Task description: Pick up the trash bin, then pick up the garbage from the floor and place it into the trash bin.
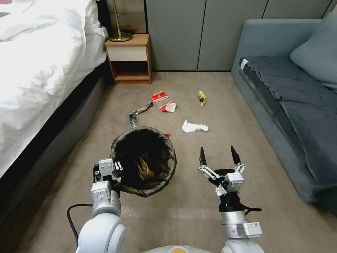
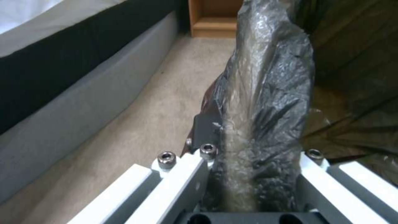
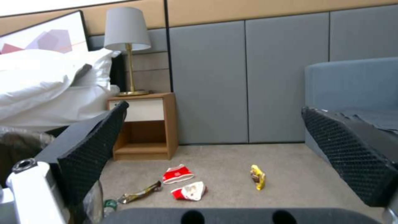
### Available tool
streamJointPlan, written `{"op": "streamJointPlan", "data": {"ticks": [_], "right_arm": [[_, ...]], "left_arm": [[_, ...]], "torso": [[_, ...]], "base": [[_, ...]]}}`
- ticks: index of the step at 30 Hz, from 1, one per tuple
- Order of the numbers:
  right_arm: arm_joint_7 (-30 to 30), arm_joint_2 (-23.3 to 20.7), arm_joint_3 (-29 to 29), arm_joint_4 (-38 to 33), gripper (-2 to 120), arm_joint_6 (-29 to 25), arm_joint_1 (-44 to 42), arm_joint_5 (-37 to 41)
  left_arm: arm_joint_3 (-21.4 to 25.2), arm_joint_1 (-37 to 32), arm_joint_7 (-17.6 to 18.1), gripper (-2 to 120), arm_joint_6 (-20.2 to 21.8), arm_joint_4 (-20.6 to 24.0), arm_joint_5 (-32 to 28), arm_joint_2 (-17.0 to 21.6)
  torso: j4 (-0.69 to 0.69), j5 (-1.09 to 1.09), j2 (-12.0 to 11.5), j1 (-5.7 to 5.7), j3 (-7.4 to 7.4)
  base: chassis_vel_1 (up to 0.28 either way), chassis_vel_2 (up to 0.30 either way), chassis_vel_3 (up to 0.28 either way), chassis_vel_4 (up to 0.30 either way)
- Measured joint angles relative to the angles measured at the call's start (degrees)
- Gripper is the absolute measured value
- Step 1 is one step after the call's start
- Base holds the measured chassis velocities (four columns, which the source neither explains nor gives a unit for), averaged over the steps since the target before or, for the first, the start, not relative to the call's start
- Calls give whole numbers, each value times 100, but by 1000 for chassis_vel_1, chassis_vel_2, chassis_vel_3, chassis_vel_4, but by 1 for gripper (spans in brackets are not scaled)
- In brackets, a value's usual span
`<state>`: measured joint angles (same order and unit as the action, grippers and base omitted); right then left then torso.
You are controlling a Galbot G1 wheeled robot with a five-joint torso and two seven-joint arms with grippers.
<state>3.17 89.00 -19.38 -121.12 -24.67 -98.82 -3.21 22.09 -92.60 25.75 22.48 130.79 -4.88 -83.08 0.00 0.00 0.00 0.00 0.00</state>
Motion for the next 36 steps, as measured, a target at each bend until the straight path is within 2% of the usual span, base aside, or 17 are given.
{"op": "streamJointPlan", "data": {"ticks": [21,28,36], "right_arm": [[6,-1,-30,33,100,-27,8,-91],[-63,-5,-38,67,100,-188,20,-177],[-170,-2,-51,90,100,-344,51,-267]], "left_arm": [[18,17,0,0,2,-14,-2,-5],[14,26,-3,0,3,-37,-2,-12],[18,39,-4,0,3,-44,-4,-1]], "torso": [[0,1,0,0,0],[0,0,0,0,0],[0,0,0,0,0]], "base": [[-221,218,219,-213],[-211,204,205,-201],[-75,77,51,-73]]}}
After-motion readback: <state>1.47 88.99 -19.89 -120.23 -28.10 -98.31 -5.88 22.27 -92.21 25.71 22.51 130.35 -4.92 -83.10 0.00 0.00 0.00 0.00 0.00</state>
